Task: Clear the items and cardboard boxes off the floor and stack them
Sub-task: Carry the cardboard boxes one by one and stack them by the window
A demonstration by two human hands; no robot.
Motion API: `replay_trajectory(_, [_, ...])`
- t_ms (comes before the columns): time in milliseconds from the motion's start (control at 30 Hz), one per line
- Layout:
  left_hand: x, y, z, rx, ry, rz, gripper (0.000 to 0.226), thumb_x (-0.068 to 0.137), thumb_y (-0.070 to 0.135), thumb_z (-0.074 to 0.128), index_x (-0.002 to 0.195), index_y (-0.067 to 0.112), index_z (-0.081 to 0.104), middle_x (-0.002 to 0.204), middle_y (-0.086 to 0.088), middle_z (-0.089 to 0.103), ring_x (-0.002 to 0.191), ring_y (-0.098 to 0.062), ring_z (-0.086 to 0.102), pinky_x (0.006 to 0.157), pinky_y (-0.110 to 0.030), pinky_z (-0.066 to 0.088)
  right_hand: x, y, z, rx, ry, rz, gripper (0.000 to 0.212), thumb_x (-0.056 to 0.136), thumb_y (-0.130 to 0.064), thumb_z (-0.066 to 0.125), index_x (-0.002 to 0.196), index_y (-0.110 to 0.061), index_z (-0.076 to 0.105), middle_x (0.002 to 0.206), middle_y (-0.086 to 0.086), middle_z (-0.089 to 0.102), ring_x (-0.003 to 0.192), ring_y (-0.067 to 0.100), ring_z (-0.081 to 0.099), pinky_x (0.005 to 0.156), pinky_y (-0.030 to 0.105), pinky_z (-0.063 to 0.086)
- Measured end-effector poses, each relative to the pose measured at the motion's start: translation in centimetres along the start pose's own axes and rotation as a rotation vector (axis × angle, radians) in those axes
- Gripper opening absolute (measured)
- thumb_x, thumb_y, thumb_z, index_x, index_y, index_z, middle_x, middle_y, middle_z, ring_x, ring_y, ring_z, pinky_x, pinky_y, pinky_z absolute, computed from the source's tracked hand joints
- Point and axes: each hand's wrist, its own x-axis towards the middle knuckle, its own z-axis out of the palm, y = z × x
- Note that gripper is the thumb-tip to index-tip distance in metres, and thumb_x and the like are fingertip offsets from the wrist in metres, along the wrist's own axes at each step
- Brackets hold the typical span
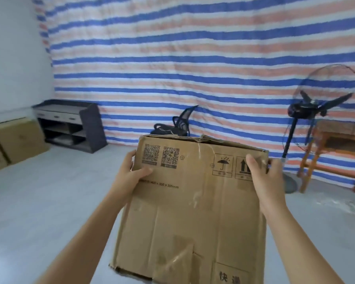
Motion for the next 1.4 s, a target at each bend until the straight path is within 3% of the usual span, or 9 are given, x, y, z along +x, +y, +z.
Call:
replay_trajectory(200, [-1.2,0.4,-15.8,-0.016,0.285,0.115,0.049,0.084,0.001,0.062,0.112,0.039,0.049,0.106,0.008,0.06,0.075,-0.002,0.067,0.055,-0.016,0.053,-3.7,-6.2,15.4,0.079,-0.254,-0.085,0.035,0.087,-0.044,0.056,0.104,-0.021,0.036,0.086,-0.01,0.047,0.087,0.011,0.046,0.078,0.033,0.037])
replay_trajectory(400, [-1.9,-0.4,-26.2,-0.009,0.525,0.143,0.069,0.061,0.017,0.068,0.126,0.032,0.048,0.106,0.006,0.06,0.077,-0.001,0.068,0.06,-0.021,0.055,-5.7,-9.3,29.0,0.092,-0.467,-0.174,0.033,0.087,-0.045,0.056,0.104,-0.023,0.037,0.092,-0.007,0.048,0.091,0.014,0.047,0.083,0.036,0.039])
replay_trajectory(600, [2.1,-2.0,-32.4,0.017,0.711,0.13,0.057,0.06,0.019,0.067,0.109,0.045,0.052,0.104,0.007,0.06,0.08,-0.004,0.067,0.069,-0.027,0.051,-4.1,-10.5,41.7,0.102,-0.679,-0.229,0.036,0.088,-0.044,0.056,0.106,-0.018,0.038,0.099,-0.001,0.051,0.094,0.016,0.049,0.083,0.035,0.04])
replay_trajectory(733, [7.2,-2.8,-35.4,0.04,0.827,0.107,0.058,0.06,0.021,0.069,0.11,0.045,0.053,0.107,0.002,0.061,0.093,-0.016,0.064,0.077,-0.034,0.051,-1.3,-10.3,49.9,0.107,-0.761,-0.229,0.038,0.088,-0.043,0.056,0.11,-0.016,0.04,0.104,0.001,0.053,0.095,0.017,0.051,0.086,0.038,0.042])
replay_trajectory(933, [13.5,-3.7,-39.8,0.046,0.997,0.101,0.046,0.065,0.025,0.064,0.103,0.049,0.055,0.1,0.002,0.062,0.09,-0.017,0.062,0.072,-0.03,0.049,1.4,-11.3,61.1,0.133,-0.875,-0.273,0.03,0.089,-0.039,0.056,0.104,-0.021,0.037,0.099,-0.003,0.05,0.091,0.014,0.049,0.081,0.032,0.04])
replay_trajectory(1100, [16.8,-5.0,-45.2,0.057,1.151,0.12,0.033,0.091,0.012,0.055,0.106,0.041,0.056,0.095,0.003,0.06,0.083,-0.014,0.06,0.067,-0.028,0.046,0.7,-12.7,70.1,0.131,-0.975,-0.308,0.029,0.089,-0.038,0.057,0.102,-0.022,0.036,0.093,-0.006,0.049,0.088,0.012,0.049,0.076,0.029,0.039])
replay_trajectory(1200, [18.1,-6.2,-49.1,0.053,1.232,0.137,0.028,0.094,0.016,0.05,0.115,0.034,0.054,0.094,0.004,0.06,0.082,-0.011,0.06,0.067,-0.027,0.045,-0.9,-13.3,75.1,0.119,-1.02,-0.356,0.029,0.089,-0.037,0.056,0.1,-0.02,0.036,0.08,-0.013,0.045,0.079,0.01,0.048,0.07,0.026,0.039])
replay_trajectory(1300, [19.5,-7.6,-53.7,0.052,1.294,0.149,0.022,0.096,0.02,0.047,0.114,0.032,0.052,0.093,0.004,0.06,0.08,-0.009,0.059,0.066,-0.025,0.044,-3.0,-13.7,80.6,0.099,-1.044,-0.399,0.029,0.089,-0.037,0.056,0.098,-0.019,0.036,0.079,-0.012,0.045,0.07,0.005,0.045,0.056,0.018,0.033])
replay_trajectory(1400, [21.9,-8.8,-59.3,0.057,1.32,0.144,0.019,0.097,0.023,0.045,0.113,0.03,0.053,0.095,0.005,0.06,0.078,-0.002,0.059,0.063,-0.018,0.046,-4.8,-15.2,86.4,0.08,-1.066,-0.417,0.029,0.089,-0.038,0.056,0.096,-0.017,0.037,0.079,-0.01,0.046,0.069,0.004,0.044,0.054,0.016,0.029])
